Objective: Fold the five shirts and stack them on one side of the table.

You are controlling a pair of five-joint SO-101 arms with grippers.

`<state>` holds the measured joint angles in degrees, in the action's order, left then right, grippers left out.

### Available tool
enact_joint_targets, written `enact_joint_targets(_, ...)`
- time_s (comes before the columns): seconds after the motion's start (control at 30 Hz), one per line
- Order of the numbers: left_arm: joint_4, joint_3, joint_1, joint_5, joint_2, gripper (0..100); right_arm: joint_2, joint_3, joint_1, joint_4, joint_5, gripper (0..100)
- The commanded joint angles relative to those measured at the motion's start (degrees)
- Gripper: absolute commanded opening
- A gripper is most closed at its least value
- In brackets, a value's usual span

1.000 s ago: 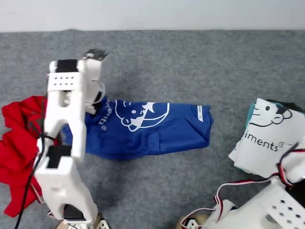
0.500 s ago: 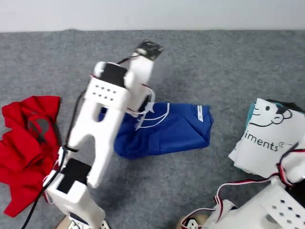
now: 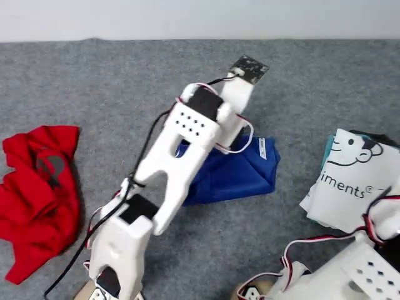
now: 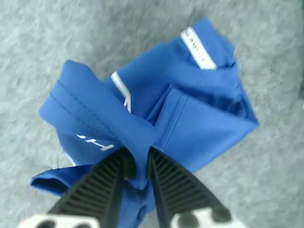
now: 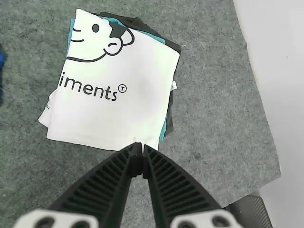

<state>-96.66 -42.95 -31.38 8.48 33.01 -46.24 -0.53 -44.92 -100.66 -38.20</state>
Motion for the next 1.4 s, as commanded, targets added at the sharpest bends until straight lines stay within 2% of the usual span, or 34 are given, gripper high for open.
enact_joint_targets(0.0, -1.4, -10.1, -2.5, 1.4, 4.3, 0, -0.7, -0.1, -0.7, -2.2, -0.4, 0.9)
enact_joint_targets(0.1, -2.5, -16.7, -4.4, 1.5, 9.5, 2, -0.7, -0.2, -0.7, -2.2, -0.4, 0.9)
enact_joint_targets(0.23, -3.9, -22.5, -6.9, 1.5, 14.5, 16, -0.7, -0.2, -0.7, -2.2, -0.5, 0.9)
enact_joint_targets(0.3, -3.9, -23.3, -7.1, 1.5, 14.5, 21, -0.7, -0.2, -0.7, -2.2, -0.6, 0.9)
enact_joint_targets(0.4, -3.9, -23.3, -6.9, 1.3, 11.3, 22, -0.7, -0.2, -0.7, -2.3, -0.6, 0.9)
enact_joint_targets(0.57, -4.0, -23.2, -1.8, 1.1, 5.8, 20, -0.7, -0.2, -0.7, -2.3, -0.6, 0.9)
enact_joint_targets(0.67, -4.0, -20.5, 3.6, -0.1, 3.9, 10, -0.7, -0.2, -0.7, -2.3, -0.6, 0.9)
enact_joint_targets(0.77, -4.0, -14.7, 8.3, -6.1, 3.2, 0, -0.7, -0.2, -0.7, -2.3, -0.6, 0.9)
enact_joint_targets(0.93, -3.6, -4.4, 13.9, -7.4, 3.8, 0, -0.7, -0.2, -0.7, -2.3, -0.5, 0.9)
enact_joint_targets(1.13, -0.4, -0.7, 13.8, -9.8, 10.3, 0, -0.7, -0.2, -0.5, -2.3, -0.5, 0.9)
enact_joint_targets(1.37, -2.5, -0.6, 5.6, -9.9, 14.1, 0, -0.7, -0.2, -0.7, -2.3, -0.5, 0.9)
